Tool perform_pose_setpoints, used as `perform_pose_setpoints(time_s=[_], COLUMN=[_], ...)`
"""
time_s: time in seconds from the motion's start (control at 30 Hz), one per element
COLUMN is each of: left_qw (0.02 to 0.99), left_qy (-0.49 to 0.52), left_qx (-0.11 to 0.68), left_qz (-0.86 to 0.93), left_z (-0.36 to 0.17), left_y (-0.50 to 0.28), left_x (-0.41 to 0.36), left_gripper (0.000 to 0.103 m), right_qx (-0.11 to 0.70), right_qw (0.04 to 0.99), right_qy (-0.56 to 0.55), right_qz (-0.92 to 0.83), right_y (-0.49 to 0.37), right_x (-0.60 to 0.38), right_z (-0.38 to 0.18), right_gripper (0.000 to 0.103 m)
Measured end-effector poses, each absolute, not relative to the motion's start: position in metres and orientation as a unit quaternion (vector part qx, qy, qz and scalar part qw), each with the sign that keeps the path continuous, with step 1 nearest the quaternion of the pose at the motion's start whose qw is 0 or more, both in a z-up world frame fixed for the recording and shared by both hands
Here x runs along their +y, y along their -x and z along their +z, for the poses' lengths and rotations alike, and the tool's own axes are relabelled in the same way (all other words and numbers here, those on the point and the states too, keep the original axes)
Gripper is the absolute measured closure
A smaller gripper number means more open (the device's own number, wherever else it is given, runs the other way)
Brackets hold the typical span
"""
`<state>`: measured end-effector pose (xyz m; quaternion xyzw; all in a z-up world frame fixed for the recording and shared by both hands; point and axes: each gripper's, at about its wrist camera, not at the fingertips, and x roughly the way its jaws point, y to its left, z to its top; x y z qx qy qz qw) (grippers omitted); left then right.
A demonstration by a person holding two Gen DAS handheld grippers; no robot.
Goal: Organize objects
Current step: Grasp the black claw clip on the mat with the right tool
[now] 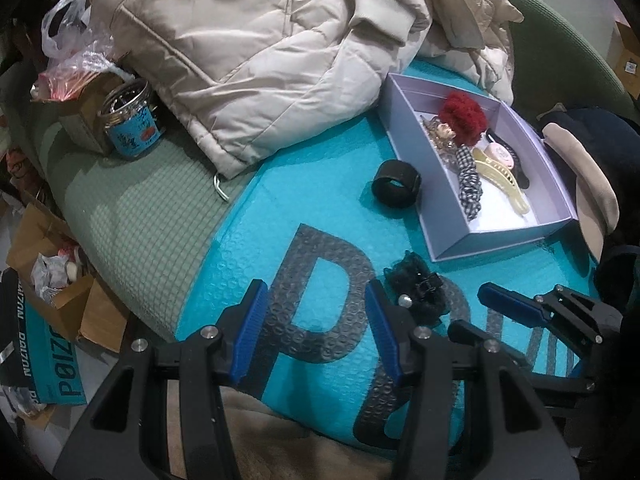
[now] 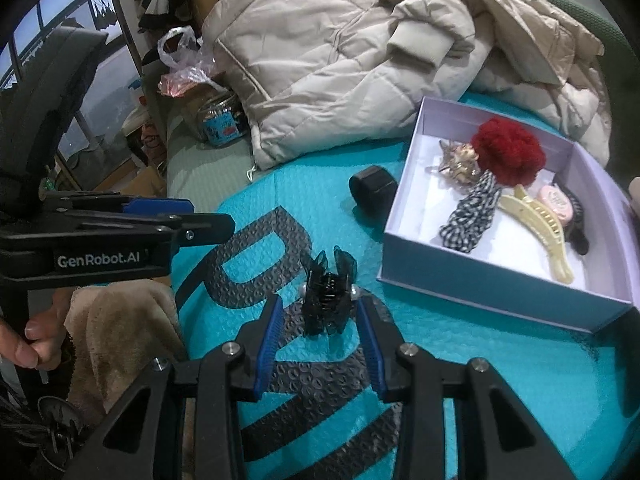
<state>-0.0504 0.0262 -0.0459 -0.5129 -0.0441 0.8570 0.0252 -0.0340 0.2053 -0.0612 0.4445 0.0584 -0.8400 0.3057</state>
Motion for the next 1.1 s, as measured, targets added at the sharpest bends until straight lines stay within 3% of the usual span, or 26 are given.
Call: perform_pose_setpoints(time_s=[0.63,0.73,1.03,1.1], left_qw=[0.044,0.050,0.090,0.097], left_qy=[0.534,0.537,0.544,0.543], left_qx=[-0.053,-0.049,-0.040,-0.034], left_qz=[0.843,0.841,0.834,0.833], left_z=[-0.078,-0.081,-0.090,-0.091], left_y=[0.098,0.107,0.131,0.135], left_x=[0.017,0.021,0.043,0.050], left_gripper=[0.054,0.054,0.054,0.049], right_qx=[0.063,0.065,0.071,0.072], right_qw=[0.305,0.303,0.297,0.297], right_qy=[-0.468,-0.468,-0.472,-0.474], right_qz=[-0.827,-0.828,-0.827,-0.826], right_y=[0.060,0.062,0.057,0.055], right_x=[0.190,0.191,0.203,0.207], right_z=[-0.093,-0.094,-0.094,-0.093], right_gripper=[0.065,0.078,0.079,0.079])
